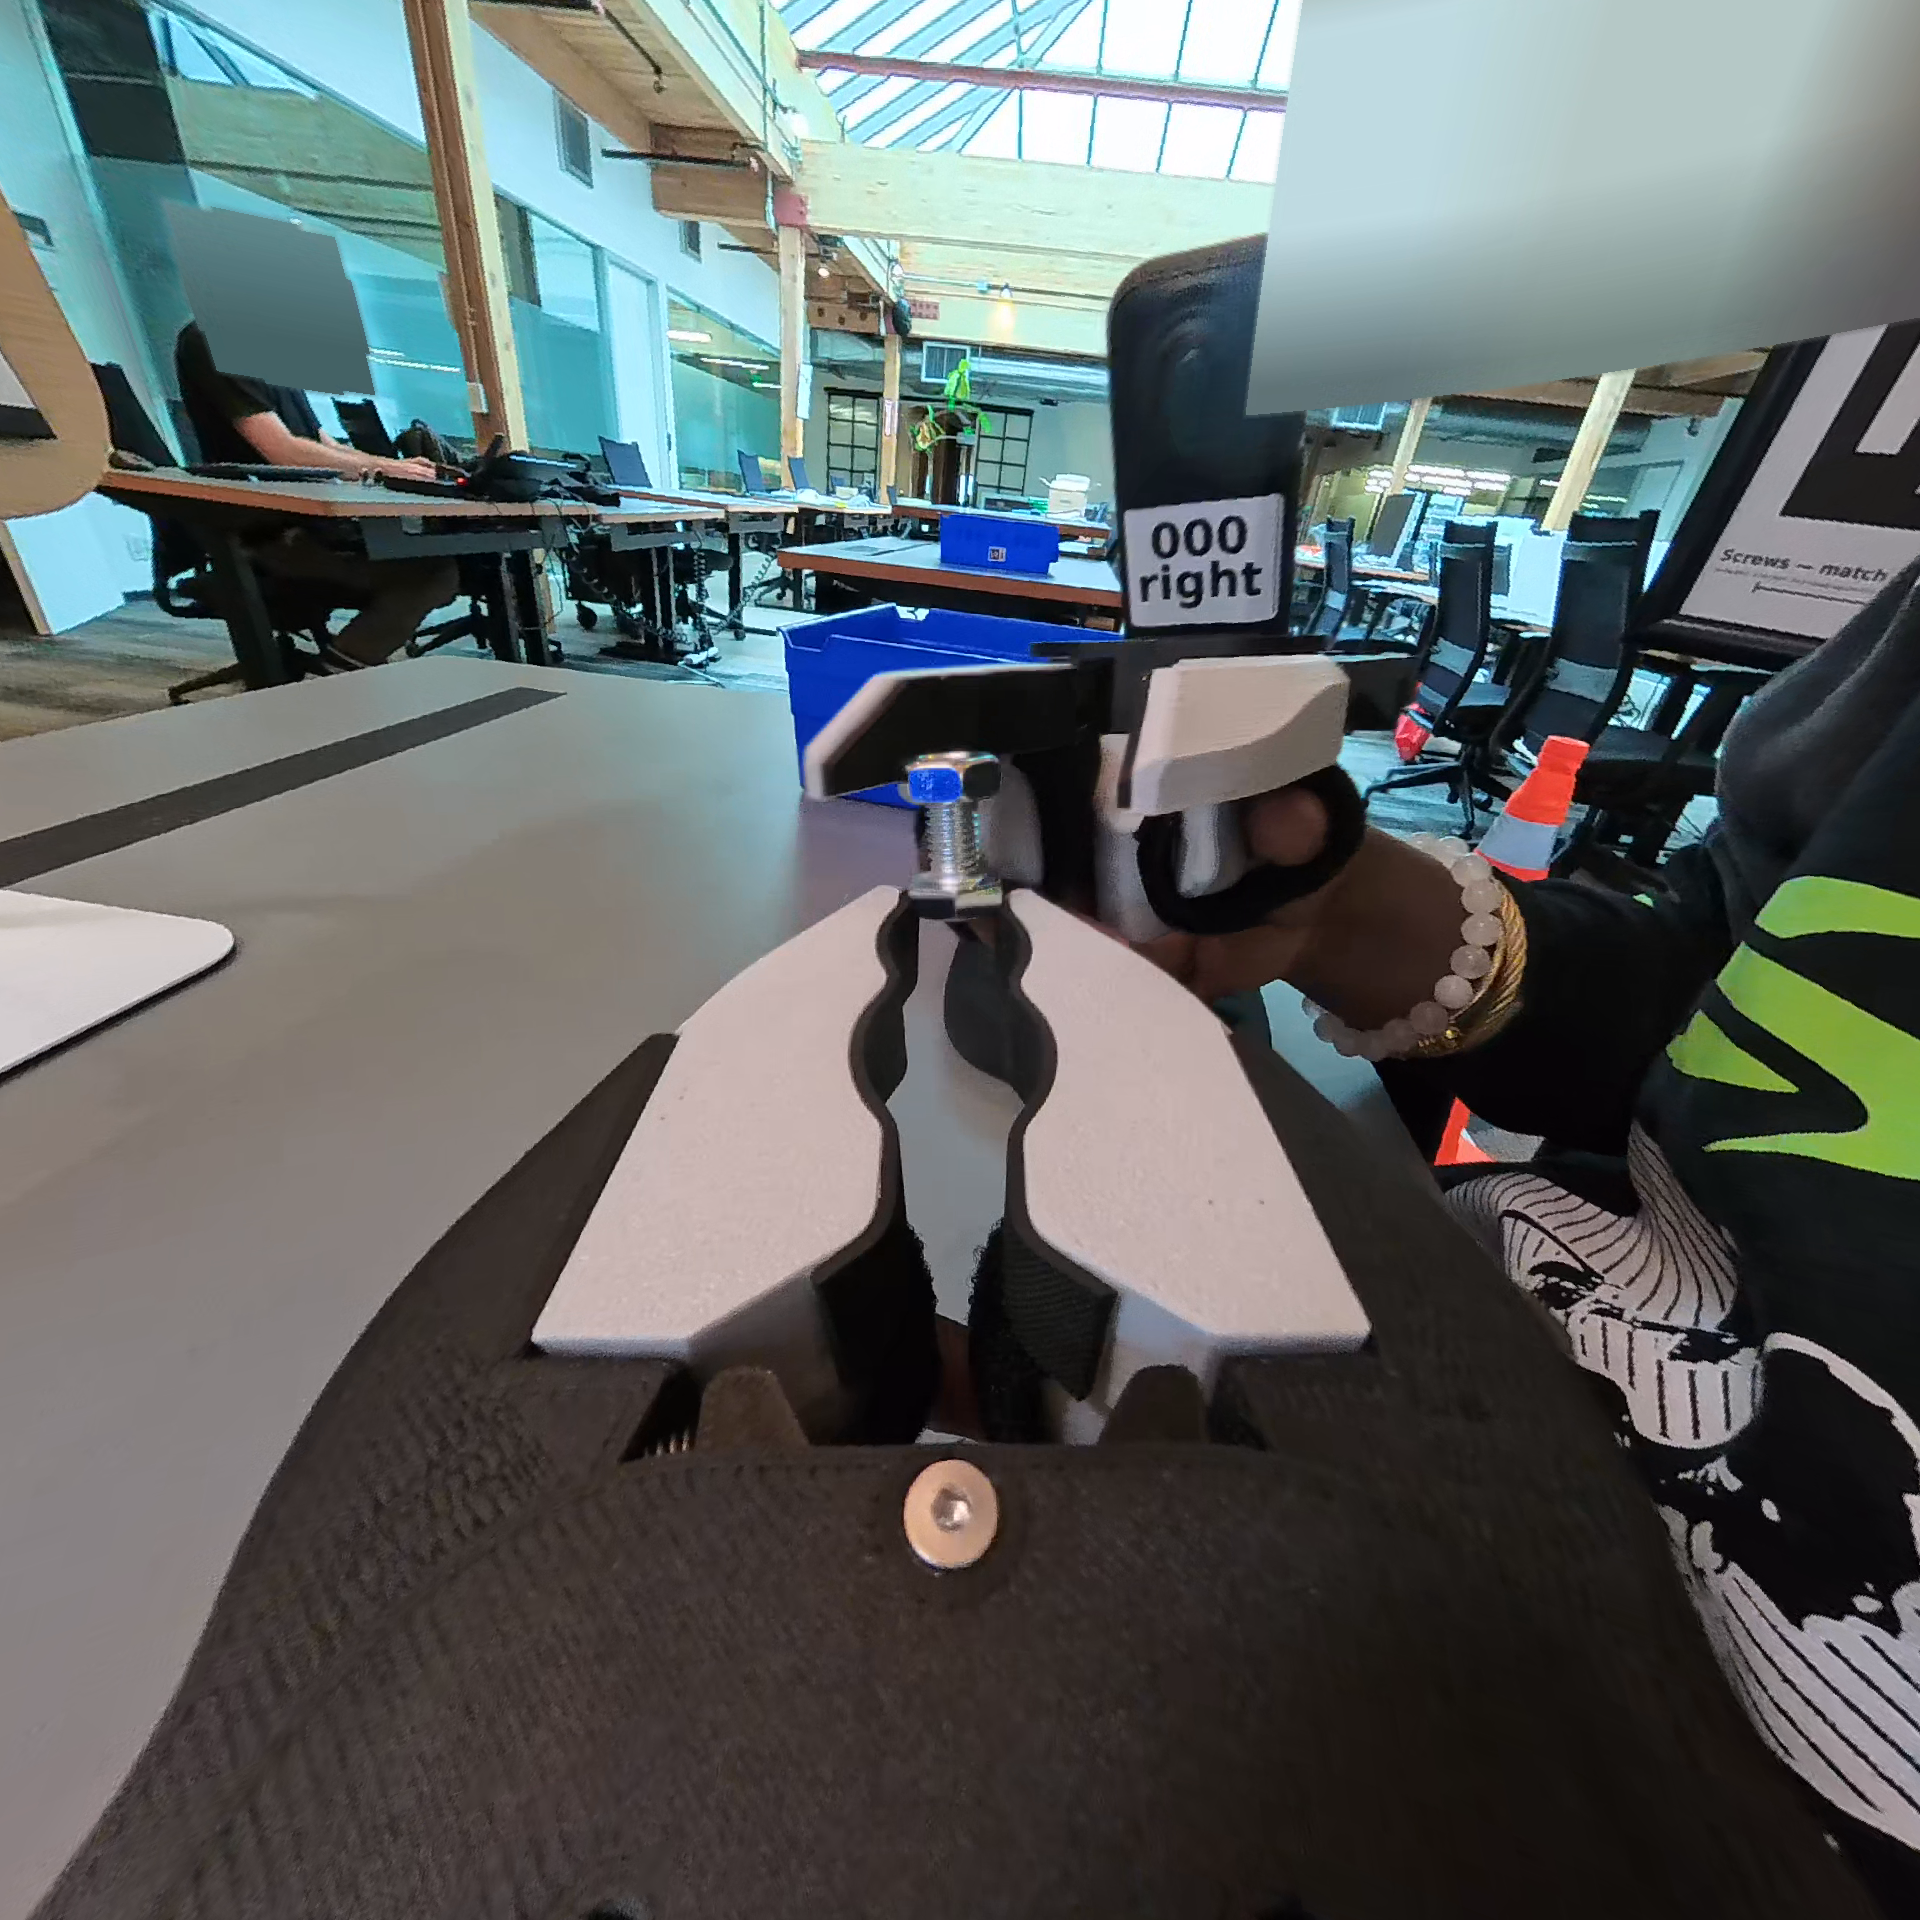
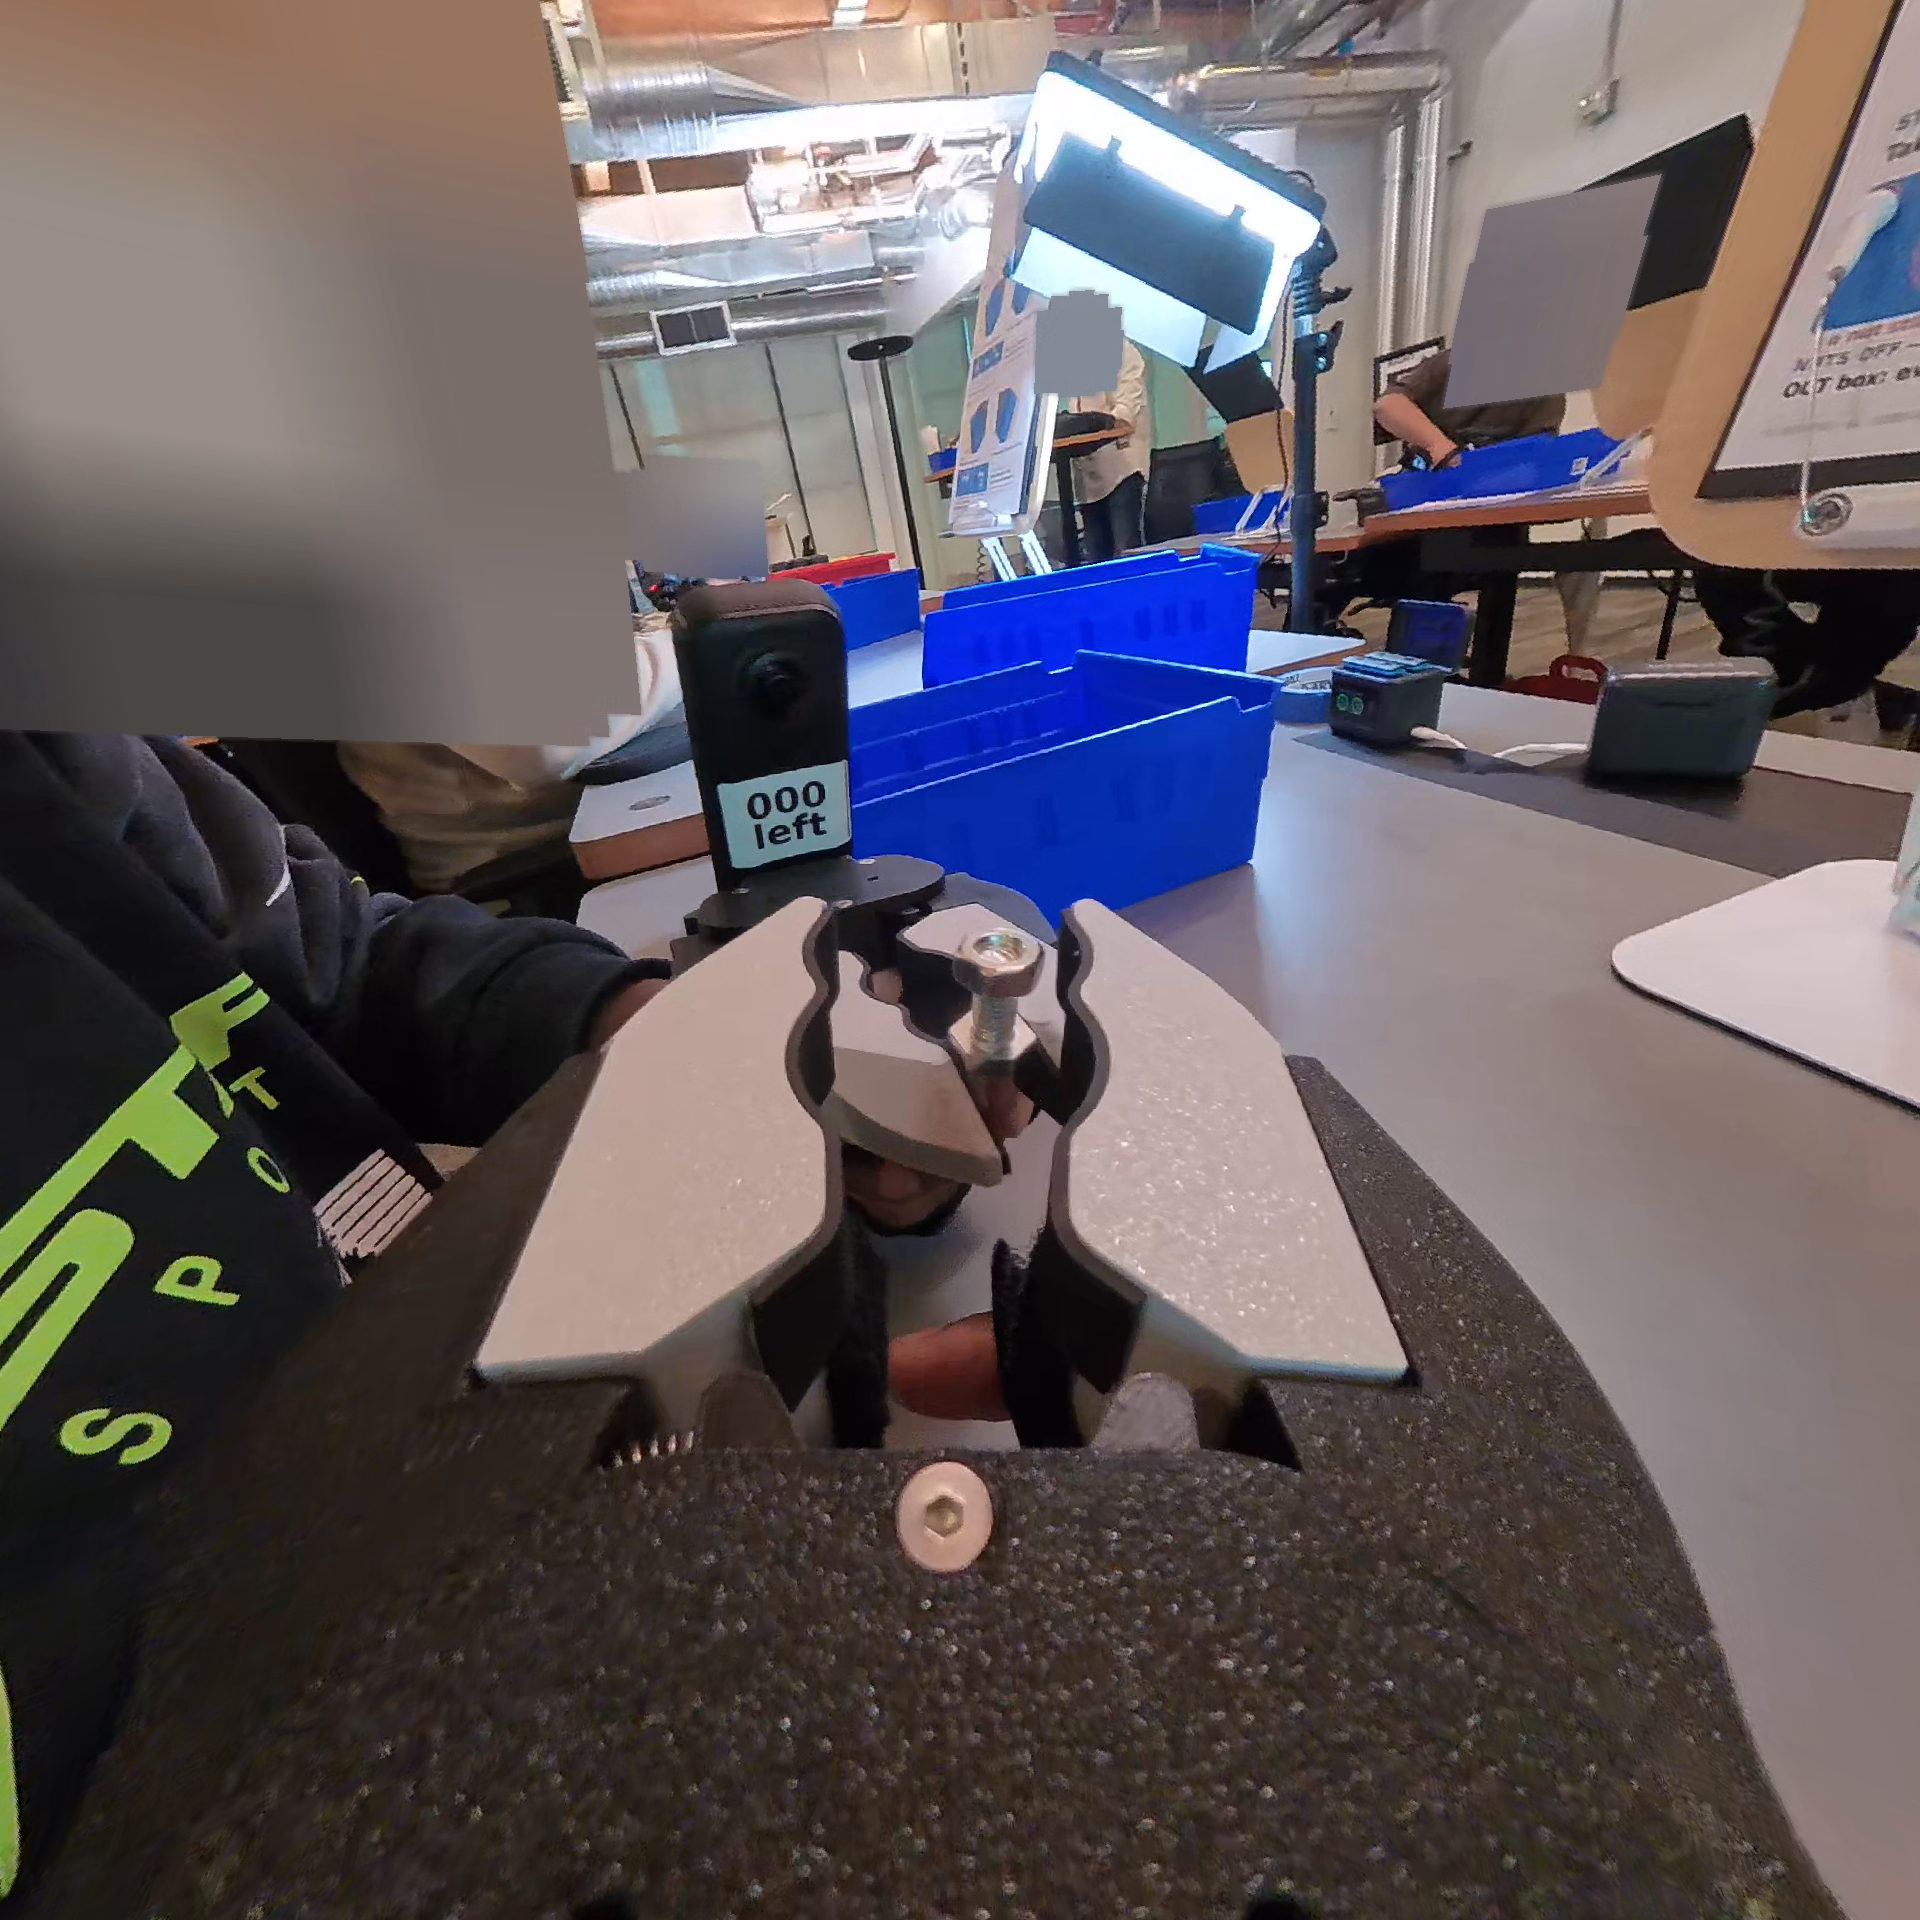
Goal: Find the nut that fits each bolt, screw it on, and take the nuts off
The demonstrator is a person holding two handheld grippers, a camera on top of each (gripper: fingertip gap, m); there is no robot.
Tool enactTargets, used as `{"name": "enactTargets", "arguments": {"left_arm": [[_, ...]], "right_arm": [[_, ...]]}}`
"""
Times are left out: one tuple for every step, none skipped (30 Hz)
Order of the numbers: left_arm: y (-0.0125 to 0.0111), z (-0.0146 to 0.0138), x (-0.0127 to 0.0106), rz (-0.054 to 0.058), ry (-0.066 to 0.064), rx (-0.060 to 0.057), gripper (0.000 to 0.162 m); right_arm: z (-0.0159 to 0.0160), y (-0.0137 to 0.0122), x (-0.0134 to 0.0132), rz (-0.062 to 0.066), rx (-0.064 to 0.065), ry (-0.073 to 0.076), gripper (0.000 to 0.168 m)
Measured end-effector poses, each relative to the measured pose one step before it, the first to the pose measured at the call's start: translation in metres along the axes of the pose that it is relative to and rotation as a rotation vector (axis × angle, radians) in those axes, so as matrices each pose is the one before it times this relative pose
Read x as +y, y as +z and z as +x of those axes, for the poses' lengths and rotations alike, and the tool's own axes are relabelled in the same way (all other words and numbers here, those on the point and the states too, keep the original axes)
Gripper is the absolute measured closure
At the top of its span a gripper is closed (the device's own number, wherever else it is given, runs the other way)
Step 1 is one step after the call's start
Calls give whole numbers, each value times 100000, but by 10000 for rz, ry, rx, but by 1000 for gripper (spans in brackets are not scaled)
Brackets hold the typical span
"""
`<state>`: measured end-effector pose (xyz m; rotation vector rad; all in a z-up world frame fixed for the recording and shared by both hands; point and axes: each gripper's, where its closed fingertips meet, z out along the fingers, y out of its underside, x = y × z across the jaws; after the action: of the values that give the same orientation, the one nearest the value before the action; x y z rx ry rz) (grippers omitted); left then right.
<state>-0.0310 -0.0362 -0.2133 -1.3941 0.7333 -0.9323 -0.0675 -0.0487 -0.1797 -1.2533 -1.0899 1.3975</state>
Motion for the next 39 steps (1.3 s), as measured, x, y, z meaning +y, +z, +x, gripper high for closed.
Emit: {"name": "enactTargets", "arguments": {"left_arm": [[-8,-47,14,-11,13,-29,148],[-11,-18,-30,21,2,-2,148],[-20,-23,-56,40,-9,-11,148],[-35,-14,-89,61,-10,17,148],[-29,66,-67,39,-16,56,148],[-7,27,-13,11,13,8,148],[9,-39,-6,1,43,-45,148],[-15,-123,17,-15,10,-79,148],[-7,-82,38,-27,-38,-19,148],[-5,-13,0,8,-65,21,148],[3,22,2,4,-29,19,148],[33,58,68,-38,18,30,148],[38,72,92,-55,21,35,148],[43,114,33,-17,25,52,148],[41,161,20,-8,18,88,148],[36,157,28,-16,4,95,148],[34,89,50,-26,6,52,148],[29,37,77,-46,19,16,148],[22,-11,87,-56,17,-5,148],[-4,-94,33,-31,19,-69,148],[-33,-123,18,-14,53,-82,148],[-38,-78,-57,27,23,-51,148],[-40,-23,-89,49,8,-10,148],[-22,27,-105,61,-21,26,148],[-27,34,-113,72,-37,37,148],[-20,-36,-51,33,-39,-14,148],[-23,-136,37,-20,-44,-56,148],[-1,-85,115,-70,-51,-16,148],[22,28,34,-12,-45,29,148],[29,58,8,6,7,21,148],[42,49,70,-44,48,8,148],[34,36,108,-61,28,13,148],[23,61,69,-35,-11,31,148],[12,66,18,0,-31,55,148],[16,84,11,5,-38,66,148],[26,66,41,-18,-42,57,148],[22,64,50,-23,-17,52,148],[30,74,31,-20,4,43,148],[14,19,28,-18,22,0,148]], "right_arm": [[-54,-87,-2,-20,12,-70,130],[8,-157,-8,-19,52,-86,130],[8,-233,-46,17,43,-88,131],[22,-269,-62,43,35,-47,133],[70,-305,-50,37,38,6,135],[90,-321,-42,30,19,30,141],[7,-307,-44,39,-62,17,148],[-122,-253,-72,78,-142,25,156],[-33,-143,-60,81,-61,66,157],[129,-43,19,41,64,34,156],[146,49,58,29,90,-45,154],[125,124,51,32,97,-90,151],[124,193,63,15,103,-82,144],[29,250,94,-20,29,-48,137],[-103,298,130,-52,-66,4,132],[-184,302,144,-74,-132,41,128],[-247,286,156,-83,-160,42,125],[-205,230,122,-84,-126,16,125],[-122,146,107,-83,-50,-20,125],[-47,40,67,-66,10,-54,126],[29,-94,6,-31,58,-73,127],[111,-224,-54,2,95,-63,130],[143,-309,-95,28,81,-9,134],[93,-370,-102,45,24,60,138],[28,-379,-125,63,-30,111,141],[-54,-353,-97,62,-101,102,145],[-188,-320,-158,111,-177,75,154],[-110,-202,-170,140,-105,87,156],[116,-91,-86,86,49,62,156],[189,11,-7,44,99,-16,155],[197,83,12,28,113,-67,152],[210,149,22,22,136,-57,147],[103,223,28,9,66,-24,143],[-58,274,56,-21,-39,21,138],[-92,331,130,-80,-70,59,133],[-102,341,181,-139,-70,58,128],[-128,313,186,-153,-85,28,124],[-142,229,135,-121,-79,0,123],[-127,139,64,-82,-62,-16,123]]}}
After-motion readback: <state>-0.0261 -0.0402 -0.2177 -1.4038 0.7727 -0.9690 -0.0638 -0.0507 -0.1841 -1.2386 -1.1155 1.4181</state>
